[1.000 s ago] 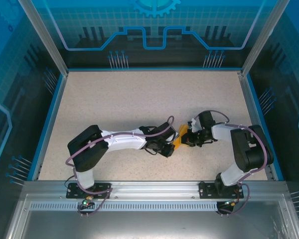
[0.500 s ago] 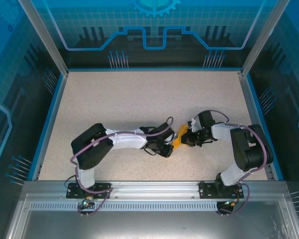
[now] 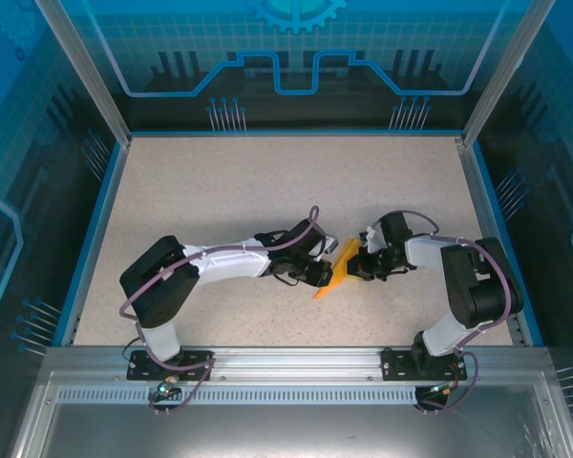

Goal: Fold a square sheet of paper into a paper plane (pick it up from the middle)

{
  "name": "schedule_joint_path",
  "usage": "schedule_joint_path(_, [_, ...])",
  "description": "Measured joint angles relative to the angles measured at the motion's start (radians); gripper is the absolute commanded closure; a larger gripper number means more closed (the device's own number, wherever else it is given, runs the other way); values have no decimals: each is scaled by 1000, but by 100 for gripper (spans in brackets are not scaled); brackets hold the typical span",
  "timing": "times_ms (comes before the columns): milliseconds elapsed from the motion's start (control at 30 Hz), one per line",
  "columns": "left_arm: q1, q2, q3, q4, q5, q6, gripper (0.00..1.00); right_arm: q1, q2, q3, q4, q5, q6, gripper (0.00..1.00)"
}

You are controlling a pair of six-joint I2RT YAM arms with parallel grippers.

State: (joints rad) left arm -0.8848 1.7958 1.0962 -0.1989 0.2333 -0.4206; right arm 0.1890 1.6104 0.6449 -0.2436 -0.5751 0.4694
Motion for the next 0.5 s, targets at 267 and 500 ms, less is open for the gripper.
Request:
schedule_joint_path(267, [-1, 53, -7, 7, 12, 0, 92, 0, 0, 1, -2, 0, 0, 100])
schedule_joint_path(500, [-1, 75, -23, 25, 28, 0, 92, 0, 0, 1, -3, 0, 0, 100])
